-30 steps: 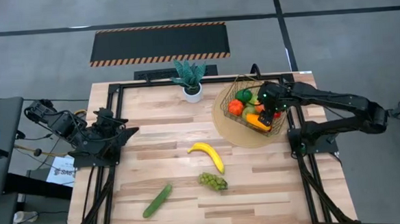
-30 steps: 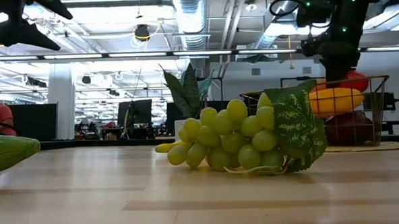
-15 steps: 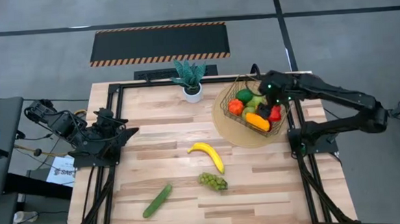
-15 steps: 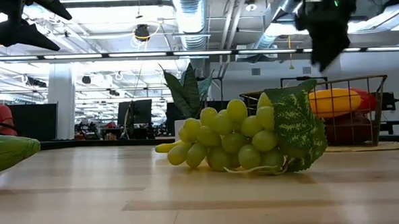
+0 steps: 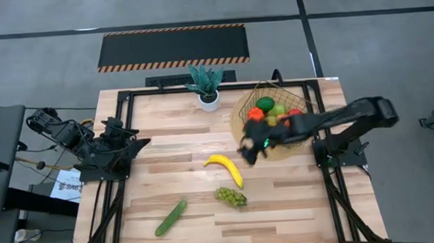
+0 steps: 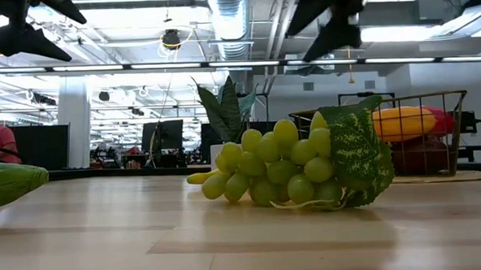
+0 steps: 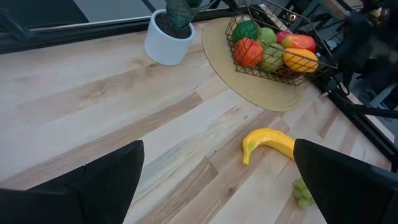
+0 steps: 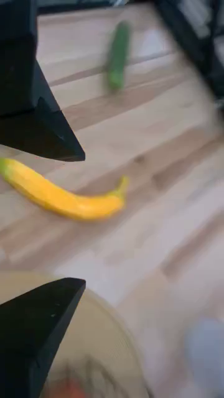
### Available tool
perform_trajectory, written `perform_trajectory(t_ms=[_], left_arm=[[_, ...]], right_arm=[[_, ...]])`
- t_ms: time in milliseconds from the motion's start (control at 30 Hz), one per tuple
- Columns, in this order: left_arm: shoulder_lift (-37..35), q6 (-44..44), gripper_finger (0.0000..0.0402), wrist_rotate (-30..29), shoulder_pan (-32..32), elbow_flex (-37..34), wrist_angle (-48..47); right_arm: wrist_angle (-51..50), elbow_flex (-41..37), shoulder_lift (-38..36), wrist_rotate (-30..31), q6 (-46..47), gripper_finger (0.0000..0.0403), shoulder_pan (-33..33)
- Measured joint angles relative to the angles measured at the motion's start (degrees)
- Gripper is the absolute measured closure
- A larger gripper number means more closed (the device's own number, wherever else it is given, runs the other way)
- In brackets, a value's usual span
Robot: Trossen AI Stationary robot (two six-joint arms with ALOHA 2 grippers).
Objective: Build produce basket
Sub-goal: Put the yellow banana into the wire basket
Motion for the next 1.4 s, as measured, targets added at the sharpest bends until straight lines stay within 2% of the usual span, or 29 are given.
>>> perform_trajectory(t_ms=[233,500,633,933,1067,1167,1267,1400], left_arm=[[0.0,0.07,0.0003,0.0,0.0,0.0,-0.24],[0.09,0.13,0.0003,-0.02,0.01,0.0,-0.37],[0.11,0.09,0.0003,-0.02,0.02,0.0,-0.44],[0.11,0.02,0.0003,-0.55,0.01,0.0,-0.52],[0.13,0.0,0.0003,-0.59,0.02,0.0,-0.54],[0.11,-0.44,0.0003,-0.59,0.0,0.0,-0.59],[0.11,-0.59,0.0003,-0.57,0.01,0.0,-0.63],[0.12,-0.68,0.0003,-0.64,0.02,0.0,-0.63]], right_arm=[[2.69,-0.01,14.52,5.24,8.24,0.0066,5.04],[7.65,0.0,22.73,4.24,8.57,0.0066,5.96],[9.29,0.0,24.53,2.38,8.59,0.0068,5.93],[8.52,0.01,27.26,2.2,8.55,0.007,5.62],[10.17,0.08,29.73,-1.32,8.53,0.007,5.38],[10.49,0.17,30.84,-1.45,8.63,0.0072,5.84],[9.75,0.22,30.27,-0.61,8.59,0.0088,6.16],[7.0,1.54,27.58,0.49,8.14,0.0138,6.22]])
